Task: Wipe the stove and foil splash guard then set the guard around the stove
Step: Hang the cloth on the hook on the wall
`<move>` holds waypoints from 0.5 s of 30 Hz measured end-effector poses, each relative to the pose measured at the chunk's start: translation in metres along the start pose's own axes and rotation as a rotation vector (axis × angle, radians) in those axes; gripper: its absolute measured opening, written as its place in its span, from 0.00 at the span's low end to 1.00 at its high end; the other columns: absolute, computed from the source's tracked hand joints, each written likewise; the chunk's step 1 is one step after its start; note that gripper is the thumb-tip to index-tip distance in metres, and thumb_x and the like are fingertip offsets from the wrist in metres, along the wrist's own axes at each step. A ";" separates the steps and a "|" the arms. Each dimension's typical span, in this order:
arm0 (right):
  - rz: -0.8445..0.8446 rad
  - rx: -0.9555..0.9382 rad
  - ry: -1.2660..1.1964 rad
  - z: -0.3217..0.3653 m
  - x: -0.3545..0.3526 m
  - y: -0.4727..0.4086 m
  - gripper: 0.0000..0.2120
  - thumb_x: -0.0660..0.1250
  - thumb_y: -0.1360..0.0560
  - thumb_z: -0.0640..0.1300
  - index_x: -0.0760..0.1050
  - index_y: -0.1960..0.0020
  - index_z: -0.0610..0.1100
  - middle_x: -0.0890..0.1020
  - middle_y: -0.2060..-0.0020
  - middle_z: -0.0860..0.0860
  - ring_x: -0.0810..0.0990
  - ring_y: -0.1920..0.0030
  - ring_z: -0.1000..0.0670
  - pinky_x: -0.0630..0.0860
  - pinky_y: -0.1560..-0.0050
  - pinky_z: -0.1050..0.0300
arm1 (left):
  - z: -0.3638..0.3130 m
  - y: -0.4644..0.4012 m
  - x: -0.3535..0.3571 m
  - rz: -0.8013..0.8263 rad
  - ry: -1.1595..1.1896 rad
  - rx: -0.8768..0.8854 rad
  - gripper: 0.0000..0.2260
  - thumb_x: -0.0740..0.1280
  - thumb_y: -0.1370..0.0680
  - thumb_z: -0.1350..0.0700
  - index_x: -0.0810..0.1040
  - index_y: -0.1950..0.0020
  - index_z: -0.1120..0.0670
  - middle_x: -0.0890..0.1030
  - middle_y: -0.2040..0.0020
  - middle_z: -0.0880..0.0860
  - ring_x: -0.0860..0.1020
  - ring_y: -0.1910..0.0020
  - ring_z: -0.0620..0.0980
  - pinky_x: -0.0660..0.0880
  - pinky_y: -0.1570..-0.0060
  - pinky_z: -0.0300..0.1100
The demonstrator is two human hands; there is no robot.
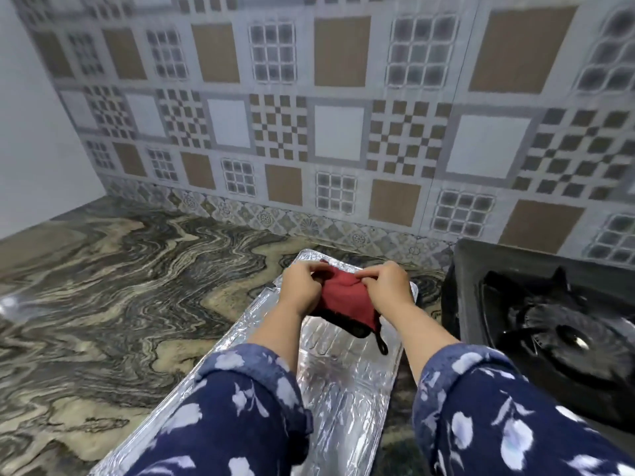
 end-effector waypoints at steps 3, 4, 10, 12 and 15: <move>-0.050 -0.096 -0.078 0.031 -0.058 -0.025 0.08 0.71 0.28 0.39 0.83 0.49 0.43 0.82 0.59 0.55 0.79 0.47 0.50 0.68 0.49 0.68 | -0.058 -0.023 -0.014 -0.087 0.047 0.099 0.18 0.60 0.29 0.72 0.83 0.46 0.58 0.83 0.46 0.57 0.79 0.46 0.48 0.67 0.48 0.27; -0.080 -0.128 -0.084 0.042 -0.077 -0.033 0.09 0.72 0.29 0.39 0.83 0.50 0.44 0.81 0.60 0.56 0.79 0.48 0.51 0.67 0.52 0.69 | -0.077 -0.031 -0.017 -0.122 0.068 0.133 0.18 0.61 0.29 0.72 0.82 0.46 0.58 0.83 0.46 0.57 0.79 0.46 0.48 0.67 0.47 0.28; -0.307 -0.318 -0.041 0.098 -0.192 -0.097 0.10 0.72 0.29 0.39 0.83 0.49 0.45 0.82 0.48 0.47 0.79 0.45 0.48 0.68 0.46 0.65 | -0.192 -0.092 -0.027 -0.270 0.137 0.405 0.18 0.63 0.28 0.71 0.80 0.42 0.58 0.80 0.43 0.53 0.75 0.49 0.45 0.63 0.52 0.18; -0.386 -0.370 -0.036 0.110 -0.218 -0.118 0.09 0.72 0.29 0.38 0.83 0.49 0.45 0.81 0.51 0.48 0.79 0.47 0.48 0.69 0.45 0.64 | -0.222 -0.113 -0.026 -0.327 0.161 0.474 0.18 0.64 0.28 0.70 0.80 0.42 0.57 0.79 0.44 0.50 0.73 0.51 0.44 0.62 0.56 0.14; -0.522 -0.460 0.026 0.128 -0.248 -0.153 0.09 0.71 0.29 0.38 0.83 0.49 0.45 0.73 0.57 0.52 0.78 0.50 0.47 0.70 0.45 0.63 | -0.256 -0.146 -0.022 -0.409 0.191 0.548 0.18 0.65 0.28 0.69 0.80 0.41 0.55 0.76 0.46 0.45 0.73 0.50 0.42 0.62 0.56 0.13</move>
Point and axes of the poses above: each hand's wrist, its own y-axis away from the middle knuckle, its own x-axis out of the palm, z = x × y, the point moved 1 cm from there along -y, towards the middle knuckle
